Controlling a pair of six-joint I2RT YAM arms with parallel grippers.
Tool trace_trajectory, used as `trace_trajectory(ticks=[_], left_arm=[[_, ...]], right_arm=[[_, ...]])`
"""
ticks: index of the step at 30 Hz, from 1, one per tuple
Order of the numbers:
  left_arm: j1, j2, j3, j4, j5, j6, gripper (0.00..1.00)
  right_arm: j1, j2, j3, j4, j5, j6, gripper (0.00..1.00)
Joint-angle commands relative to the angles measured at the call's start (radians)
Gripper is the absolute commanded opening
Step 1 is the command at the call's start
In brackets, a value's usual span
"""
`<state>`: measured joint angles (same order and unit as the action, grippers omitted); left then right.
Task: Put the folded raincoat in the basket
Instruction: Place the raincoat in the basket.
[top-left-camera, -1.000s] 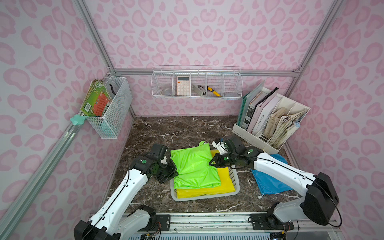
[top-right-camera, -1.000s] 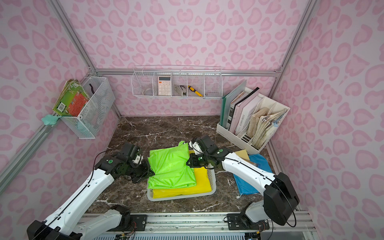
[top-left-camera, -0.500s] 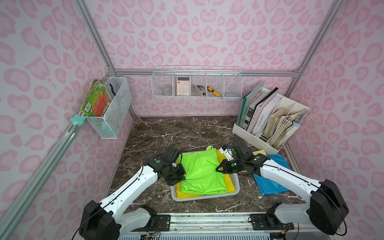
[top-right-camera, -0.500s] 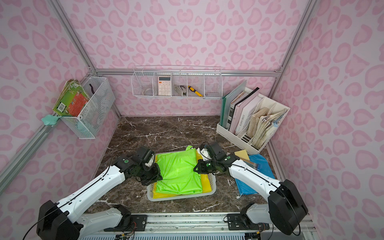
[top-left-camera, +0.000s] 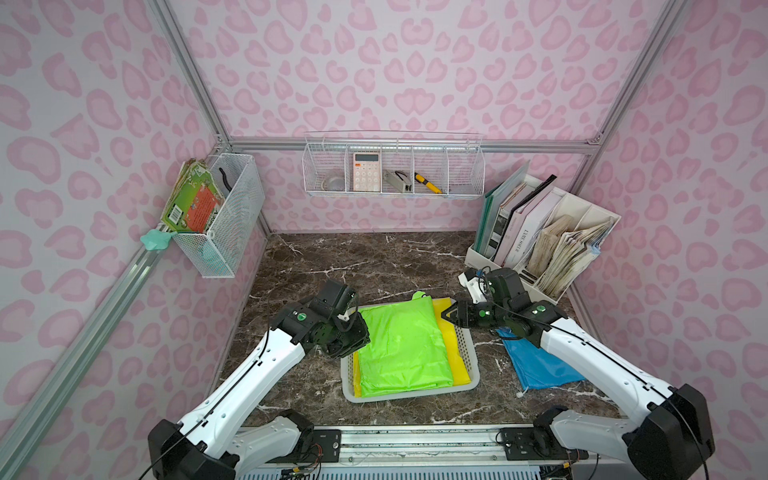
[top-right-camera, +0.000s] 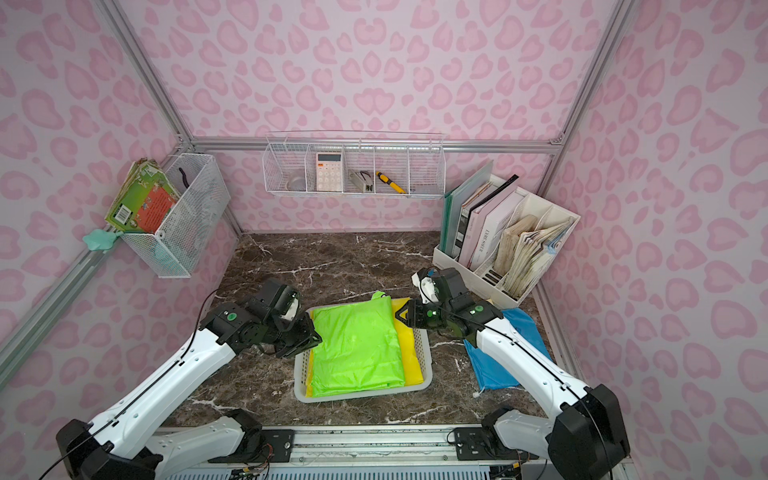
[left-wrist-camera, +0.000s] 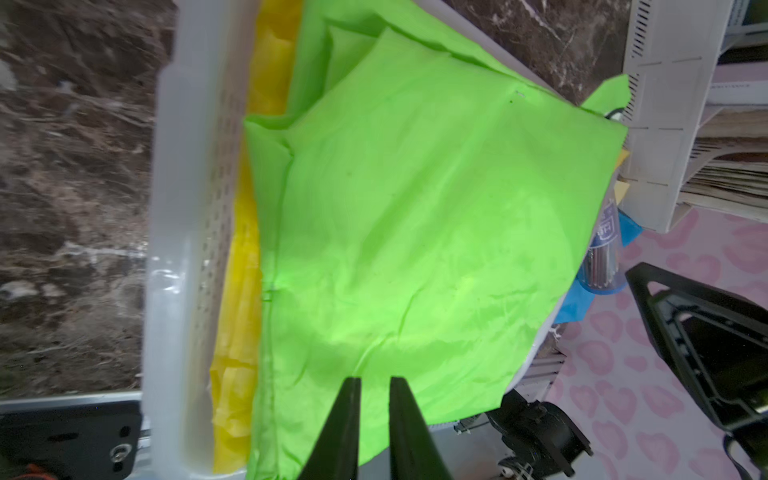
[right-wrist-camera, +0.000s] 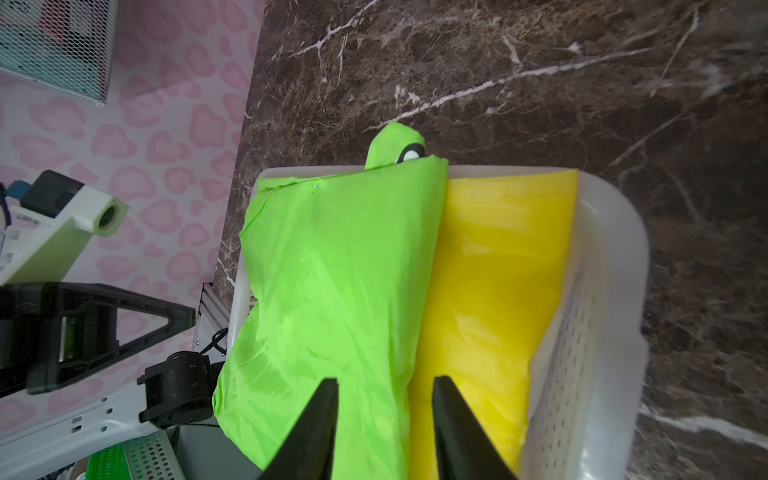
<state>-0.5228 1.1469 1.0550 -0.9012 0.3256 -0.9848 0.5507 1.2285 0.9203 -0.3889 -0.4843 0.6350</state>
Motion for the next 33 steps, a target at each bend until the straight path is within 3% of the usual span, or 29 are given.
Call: trace_trajectory(ticks=[1, 4, 8, 15, 20, 26, 33], left_arm=[[-0.013, 0.062, -0.036, 0.203, 0.209, 0.008, 0.0], [-0.058, 0.105, -0.048, 0.198, 0.156, 0.002, 0.0], [-0.067, 0.119, -0.106, 0.177, 0.092, -0.013, 0.0], [-0.068, 0.138, -0.184, 0.131, -0.012, -0.002, 0.0], [-0.067, 0.135, -0.205, 0.106, -0.059, 0.004, 0.0], [-0.068, 0.076, -0.181, 0.154, 0.009, 0.039, 0.0], [-0.106, 0.013, -0.173, 0.183, 0.158, 0.039, 0.0]], right_arm=[[0.015, 0.032, -0.017, 0.136, -0.105, 0.109, 0.27], [0.072, 0.082, -0.016, 0.232, -0.133, 0.167, 0.17], [0.133, 0.154, -0.007, 0.296, -0.111, 0.17, 0.15], [0.104, 0.271, -0.053, 0.356, -0.024, 0.152, 0.11], [0.041, 0.278, -0.104, 0.379, 0.025, 0.123, 0.11], [0.022, 0.179, -0.113, 0.318, -0.046, 0.062, 0.11], [0.169, 0.019, -0.149, 0.168, -0.09, 0.032, 0.12]])
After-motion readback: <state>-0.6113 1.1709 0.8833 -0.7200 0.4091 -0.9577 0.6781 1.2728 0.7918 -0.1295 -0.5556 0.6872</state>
